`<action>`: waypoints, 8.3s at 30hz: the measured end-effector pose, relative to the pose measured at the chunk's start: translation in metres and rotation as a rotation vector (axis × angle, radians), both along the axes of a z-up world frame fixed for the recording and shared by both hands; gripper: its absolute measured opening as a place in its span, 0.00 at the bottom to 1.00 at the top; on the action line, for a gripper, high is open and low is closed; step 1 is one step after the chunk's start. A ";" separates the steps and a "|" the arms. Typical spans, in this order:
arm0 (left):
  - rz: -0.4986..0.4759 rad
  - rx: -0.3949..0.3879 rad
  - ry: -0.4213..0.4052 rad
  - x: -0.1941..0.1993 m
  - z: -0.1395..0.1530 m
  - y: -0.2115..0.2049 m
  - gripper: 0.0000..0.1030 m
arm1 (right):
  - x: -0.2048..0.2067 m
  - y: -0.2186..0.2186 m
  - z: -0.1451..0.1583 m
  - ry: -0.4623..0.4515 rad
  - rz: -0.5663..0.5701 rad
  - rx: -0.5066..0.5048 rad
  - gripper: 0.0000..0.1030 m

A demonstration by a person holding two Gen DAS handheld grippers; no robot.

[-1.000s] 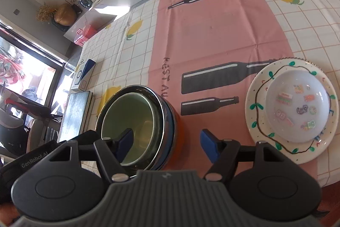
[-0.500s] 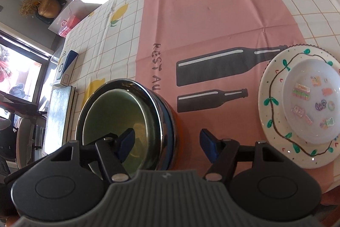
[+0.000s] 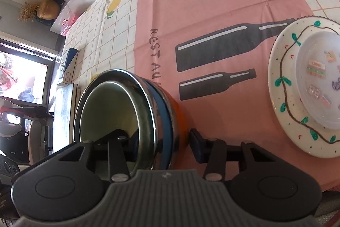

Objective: Organize plates and bowls

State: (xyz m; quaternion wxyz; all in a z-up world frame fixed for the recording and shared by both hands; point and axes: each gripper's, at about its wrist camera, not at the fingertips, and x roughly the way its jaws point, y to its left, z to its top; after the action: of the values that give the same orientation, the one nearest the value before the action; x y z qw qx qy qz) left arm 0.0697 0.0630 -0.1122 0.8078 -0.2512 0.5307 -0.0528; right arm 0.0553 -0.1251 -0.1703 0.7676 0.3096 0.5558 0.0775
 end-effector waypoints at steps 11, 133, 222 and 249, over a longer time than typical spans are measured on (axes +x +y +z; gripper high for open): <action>-0.007 0.002 0.001 0.001 0.000 0.001 0.47 | 0.000 0.001 0.001 0.004 -0.008 -0.009 0.43; -0.231 0.563 -0.800 -0.145 0.114 -0.157 0.83 | -0.191 -0.078 0.139 -0.730 -0.087 -0.622 0.94; -0.201 0.584 -0.467 -0.145 0.046 -0.152 0.82 | -0.216 -0.058 0.058 -0.545 -0.086 -0.711 0.97; -0.192 0.590 -0.478 -0.148 0.048 -0.149 0.82 | -0.215 -0.056 0.056 -0.530 -0.079 -0.715 0.97</action>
State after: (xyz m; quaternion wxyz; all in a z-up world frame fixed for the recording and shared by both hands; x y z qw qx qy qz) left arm -0.0783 -0.0860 -0.0644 0.9375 0.0622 0.3409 -0.0305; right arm -0.1597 -0.1814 -0.1141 0.9447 0.0151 0.3194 -0.0726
